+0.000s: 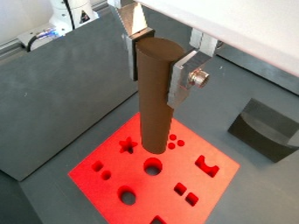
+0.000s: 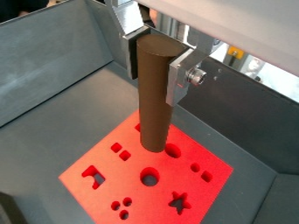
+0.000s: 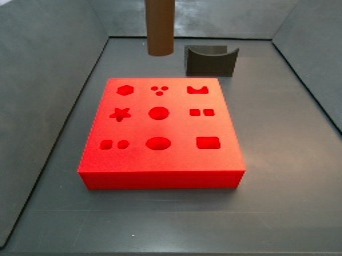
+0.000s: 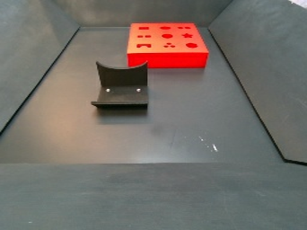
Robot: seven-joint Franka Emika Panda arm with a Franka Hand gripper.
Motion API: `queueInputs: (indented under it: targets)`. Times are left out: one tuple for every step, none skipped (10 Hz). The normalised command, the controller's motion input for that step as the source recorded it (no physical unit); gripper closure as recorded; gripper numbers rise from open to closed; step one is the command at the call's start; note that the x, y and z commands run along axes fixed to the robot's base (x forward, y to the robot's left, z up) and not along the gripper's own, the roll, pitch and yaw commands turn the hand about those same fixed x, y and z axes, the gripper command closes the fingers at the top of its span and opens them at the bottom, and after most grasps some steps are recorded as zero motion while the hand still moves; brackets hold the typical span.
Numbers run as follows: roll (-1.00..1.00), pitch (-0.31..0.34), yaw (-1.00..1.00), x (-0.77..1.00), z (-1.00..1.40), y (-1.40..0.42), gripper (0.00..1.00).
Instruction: Insert the oval object.
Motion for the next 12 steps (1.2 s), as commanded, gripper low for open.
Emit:
queueInputs:
  targets:
    - [0.16,0.019,-0.12,0.07,-0.04,-0.3,1.0]
    - [0.17,0.046,-0.17,0.18,-0.05,-0.37,1.0]
    - [0.18,0.043,-0.2,0.11,-0.05,-0.41,1.0]
    - [0.18,0.063,-0.19,0.13,-0.03,-0.41,1.0]
    - [0.1,0.036,-0.07,0.0,0.0,-0.22,1.0]
    - [0.01,0.0,0.0,0.0,0.0,0.0,1.0]
    - [0.09,0.0,-0.19,-0.04,-0.05,-0.17,1.0]
    - [0.06,0.033,-0.29,0.0,-0.17,-0.23,1.0]
    - [-0.01,0.0,-0.23,0.0,-0.36,-0.12,1.0]
    - [-0.02,0.013,-0.24,0.08,-0.5,-0.13,1.0]
    - [0.0,0.009,-0.34,0.12,-0.45,-0.25,1.0]
    - [-0.06,0.0,-0.29,0.14,-0.31,-0.16,1.0]
